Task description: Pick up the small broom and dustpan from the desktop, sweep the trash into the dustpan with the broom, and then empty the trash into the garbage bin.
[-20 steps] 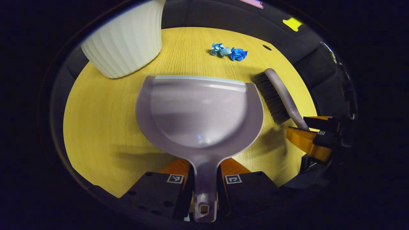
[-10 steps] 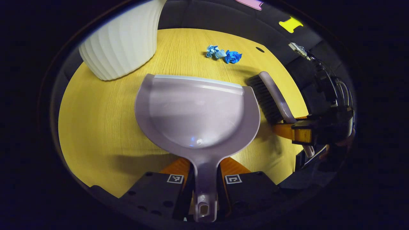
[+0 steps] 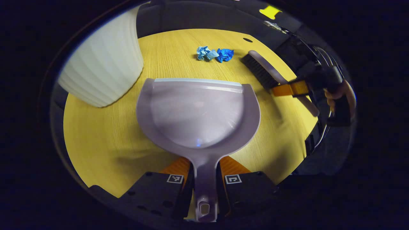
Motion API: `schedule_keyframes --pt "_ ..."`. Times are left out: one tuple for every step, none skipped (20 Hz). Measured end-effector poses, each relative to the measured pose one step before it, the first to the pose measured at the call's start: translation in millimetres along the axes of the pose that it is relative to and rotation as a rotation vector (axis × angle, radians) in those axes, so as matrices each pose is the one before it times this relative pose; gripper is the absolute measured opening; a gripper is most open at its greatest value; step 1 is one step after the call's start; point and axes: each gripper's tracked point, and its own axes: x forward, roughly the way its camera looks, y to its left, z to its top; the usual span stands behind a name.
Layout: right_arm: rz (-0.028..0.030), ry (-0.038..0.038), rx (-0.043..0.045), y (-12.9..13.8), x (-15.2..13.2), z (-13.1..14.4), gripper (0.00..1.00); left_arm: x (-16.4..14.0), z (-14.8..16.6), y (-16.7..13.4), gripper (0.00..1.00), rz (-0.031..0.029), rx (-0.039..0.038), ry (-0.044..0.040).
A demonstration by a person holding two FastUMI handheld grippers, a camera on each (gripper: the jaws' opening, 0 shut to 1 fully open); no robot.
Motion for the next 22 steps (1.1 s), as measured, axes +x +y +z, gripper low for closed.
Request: schedule_keyframes --pt "-0.00790 0.00101 -0.01723 -7.67 3.15 13.08 0.28 -2.58 3.82 7.69 0.31 0.01085 0.05223 0.01177" --pt "-0.00746 0.00109 -0.01972 -6.51 2.98 14.98 0.28 -1.30 3.62 6.28 0.31 0.00446 0.04513 0.01173" --pt "-0.00051 0.00515 -0.02677 -3.15 0.88 14.01 0.28 -0.74 3.00 5.86 0.31 -0.00469 0.03457 0.01053" --pt "-0.00542 -0.00341 -0.02212 -2.42 3.47 14.54 0.27 -0.17 3.24 4.11 0.31 -0.00898 0.02505 0.00820" --pt "-0.00713 -0.00566 -0.02411 -3.89 3.24 13.66 0.27 -0.09 2.06 4.19 0.31 -0.00785 0.02502 0.00764" --pt "-0.00207 -0.00285 -0.02238 -5.20 5.39 15.20 0.28 -0.26 2.58 4.05 0.31 -0.00569 0.02359 0.00876" --pt "0.00559 -0.00169 -0.02780 -0.30 5.41 14.19 0.27 1.02 2.82 4.86 0.31 -0.00547 0.02412 0.00546" --pt "0.00461 0.00505 -0.03774 -0.95 2.03 12.64 0.27 -1.21 0.42 3.13 0.31 -0.00127 0.01796 0.01210" --pt "-0.00459 0.00232 -0.05223 -3.38 1.85 12.77 0.27 0.60 1.73 5.34 0.31 0.00071 0.01486 0.01300" --pt "-0.00668 -0.00827 -0.05238 -1.47 3.65 8.51 0.27 2.14 2.84 3.39 0.31 -0.00146 0.01579 0.00687" --pt "0.00169 -0.00053 -0.04240 1.51 1.69 6.06 0.27 1.71 2.00 2.30 0.31 -0.00043 0.01617 0.00669" --pt "0.01615 0.00562 -0.02781 3.75 0.50 3.17 0.27 1.19 0.43 2.26 0.31 -0.00044 0.01391 0.00545" --pt "0.01977 0.00640 -0.02122 6.32 -0.43 1.76 0.27 -0.15 -0.28 2.22 0.30 -0.00081 0.01077 0.00793" --pt "0.01536 0.00273 -0.03203 8.94 -0.25 -1.13 0.27 -0.03 0.60 1.42 0.30 -0.00112 0.00813 0.00193" --pt "0.01544 -0.00509 -0.04284 9.72 -1.11 -0.50 0.27 1.79 0.16 1.55 0.31 -0.00152 0.00640 0.00134" --pt "0.01614 0.00623 -0.04997 12.73 -0.39 -3.89 0.27 0.28 0.57 1.38 0.31 0.00051 0.00737 -0.00182" --pt "0.01165 0.00715 -0.05466 11.65 -2.28 -1.79 0.27 -0.27 0.42 2.20 0.31 0.00046 0.00824 -0.00133" --pt "0.02121 0.00360 -0.05585 14.68 -3.35 -0.87 0.27 -0.14 0.39 0.87 0.31 -0.00011 0.00583 -0.00489" --pt "0.03350 0.00655 -0.04466 14.65 -2.25 -3.95 0.27 1.29 0.32 -1.46 0.31 -0.00039 0.00357 -0.00221" --pt "0.03842 0.01745 -0.02959 13.66 -2.02 -8.91 0.27 1.82 0.58 -0.51 0.31 0.00036 -0.00013 -0.00360" --pt "0.03949 0.00949 -0.00791 13.46 -3.81 -4.81 0.27 0.70 0.59 2.34 0.31 0.00177 -0.00377 -0.00532" --pt "0.03168 -0.01050 -0.00831 12.26 -5.13 0.01 0.28 -1.08 0.10 1.45 0.31 -0.00002 -0.00492 -0.00956"
